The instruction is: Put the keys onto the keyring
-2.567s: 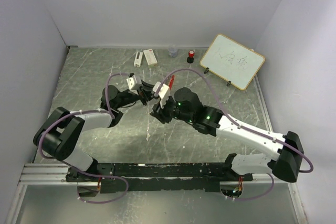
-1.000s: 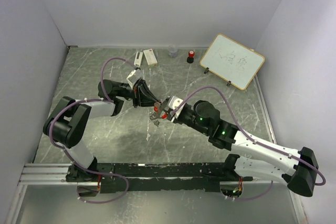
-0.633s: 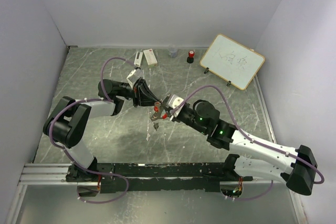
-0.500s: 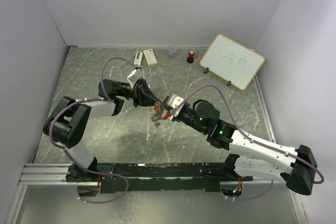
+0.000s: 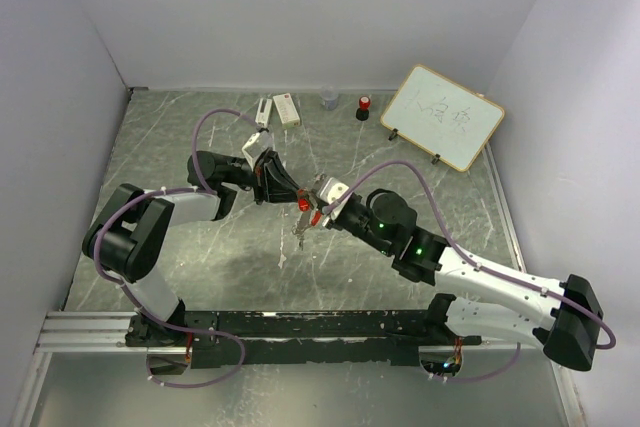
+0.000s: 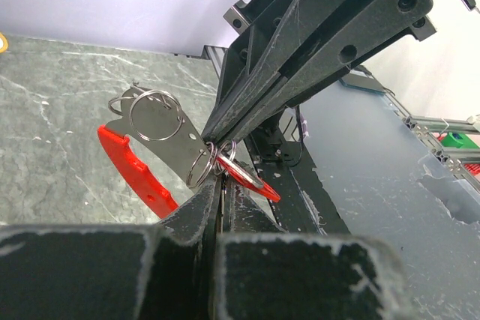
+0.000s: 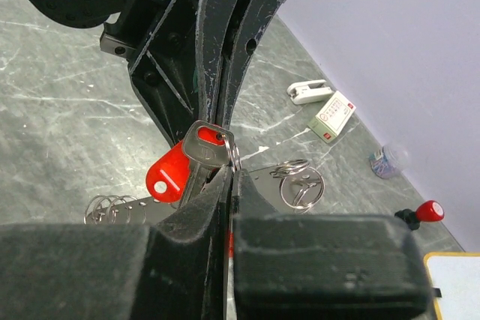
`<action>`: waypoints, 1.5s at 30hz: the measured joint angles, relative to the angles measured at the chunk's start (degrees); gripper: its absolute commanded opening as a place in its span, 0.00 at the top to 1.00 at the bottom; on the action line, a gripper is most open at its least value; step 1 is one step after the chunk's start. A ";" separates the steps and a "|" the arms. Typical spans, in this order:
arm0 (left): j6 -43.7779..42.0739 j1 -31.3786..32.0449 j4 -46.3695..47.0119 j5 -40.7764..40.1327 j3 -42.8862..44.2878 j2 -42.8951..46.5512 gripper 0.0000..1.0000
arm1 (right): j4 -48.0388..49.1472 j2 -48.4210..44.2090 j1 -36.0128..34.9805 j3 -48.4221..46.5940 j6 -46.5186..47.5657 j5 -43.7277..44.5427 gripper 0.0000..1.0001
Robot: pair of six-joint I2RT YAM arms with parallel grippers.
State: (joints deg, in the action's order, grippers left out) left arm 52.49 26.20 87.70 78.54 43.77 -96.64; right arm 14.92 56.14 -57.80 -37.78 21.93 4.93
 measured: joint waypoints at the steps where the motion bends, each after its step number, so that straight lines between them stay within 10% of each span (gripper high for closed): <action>1: 0.00 0.00 0.00 -0.02 0.02 0.00 0.93 | 0.04 0.00 0.00 0.00 0.02 -0.11 1.00; 17: -0.44 1.38 0.07 -1.22 0.87 0.00 0.93 | -0.17 -4.94 0.20 0.96 -0.96 -2.75 1.00; 24: -1.53 1.40 0.09 -2.19 0.87 0.00 0.93 | 0.17 -7.82 0.09 1.79 -5.73 0.81 0.73; 45: -1.75 1.40 0.09 -2.93 0.87 1.86 0.93 | 2.64 -6.05 0.09 4.17 -10.84 0.83 0.78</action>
State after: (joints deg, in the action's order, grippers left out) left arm 50.74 27.59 87.79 75.61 44.64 -94.78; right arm 17.56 50.09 -57.71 -33.61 11.09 5.76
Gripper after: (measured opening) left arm 0.067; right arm 0.230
